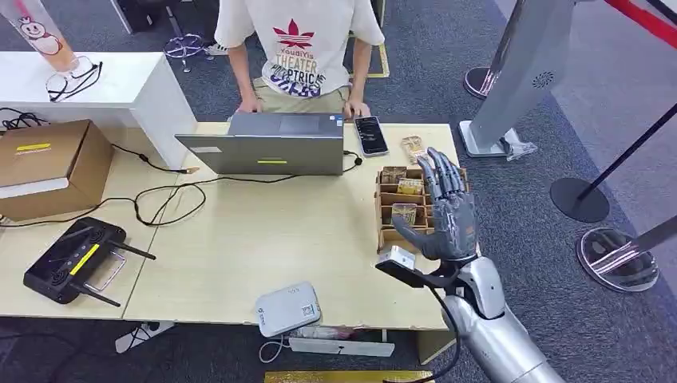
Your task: Pass the card to the sensor for recognition and then transmit it.
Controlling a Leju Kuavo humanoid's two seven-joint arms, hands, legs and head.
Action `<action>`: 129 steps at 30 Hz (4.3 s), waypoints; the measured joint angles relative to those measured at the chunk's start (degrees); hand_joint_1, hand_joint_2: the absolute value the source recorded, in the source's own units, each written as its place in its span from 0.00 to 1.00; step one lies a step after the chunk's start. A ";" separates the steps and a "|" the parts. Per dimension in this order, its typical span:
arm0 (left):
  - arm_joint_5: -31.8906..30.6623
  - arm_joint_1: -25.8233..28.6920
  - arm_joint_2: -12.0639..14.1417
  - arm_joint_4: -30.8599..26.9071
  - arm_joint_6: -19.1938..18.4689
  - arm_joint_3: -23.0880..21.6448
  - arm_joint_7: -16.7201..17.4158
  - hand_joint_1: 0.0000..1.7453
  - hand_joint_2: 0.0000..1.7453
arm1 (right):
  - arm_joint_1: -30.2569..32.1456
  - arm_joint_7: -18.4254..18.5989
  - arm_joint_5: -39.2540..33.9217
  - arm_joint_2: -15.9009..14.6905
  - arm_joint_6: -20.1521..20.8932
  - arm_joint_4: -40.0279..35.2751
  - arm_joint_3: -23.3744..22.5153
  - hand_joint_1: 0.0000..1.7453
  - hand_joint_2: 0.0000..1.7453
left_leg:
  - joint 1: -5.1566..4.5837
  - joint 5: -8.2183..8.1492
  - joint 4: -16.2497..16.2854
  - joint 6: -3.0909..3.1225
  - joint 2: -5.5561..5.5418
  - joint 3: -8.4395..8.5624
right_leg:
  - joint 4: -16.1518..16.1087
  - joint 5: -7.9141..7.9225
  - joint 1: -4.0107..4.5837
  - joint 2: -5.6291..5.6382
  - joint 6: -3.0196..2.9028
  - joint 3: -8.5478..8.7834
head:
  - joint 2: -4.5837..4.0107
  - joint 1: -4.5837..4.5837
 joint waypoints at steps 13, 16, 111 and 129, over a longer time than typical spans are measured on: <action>0.68 0.14 -0.68 0.00 0.79 0.70 -0.02 0.00 0.00 | 3.02 1.03 2.10 -1.35 0.37 -0.90 -2.51 0.76 1.00 | 0.00 0.00 0.00 0.00 0.01 -0.01 | 0.00 0.00 0.00 0.01 0.00 0.01 | 0.00 0.00; 0.66 0.15 -0.70 0.00 0.79 0.94 -0.09 0.00 0.00 | 3.27 1.07 2.38 -1.44 0.46 -0.90 -2.77 0.76 1.00 | 0.00 0.00 0.00 0.00 0.01 -0.01 | 0.00 0.00 0.00 0.01 0.00 0.00 | 0.00 0.00; 0.31 0.29 -0.13 0.00 0.74 1.57 -1.73 0.00 0.00 | -10.58 1.71 5.73 -2.73 3.65 23.30 -4.79 0.45 1.00 | -0.01 0.01 0.01 0.01 -0.01 -0.03 | 0.00 0.01 -0.01 -0.02 0.00 0.00 | 0.00 0.00; 0.39 0.34 0.00 0.00 0.44 2.12 -1.95 0.00 0.00 | -6.95 2.51 5.00 -5.44 4.79 17.29 -4.31 0.42 1.00 | -0.01 0.01 0.01 0.01 0.00 -0.04 | 0.00 0.01 -0.01 -0.01 0.00 0.00 | 0.00 0.00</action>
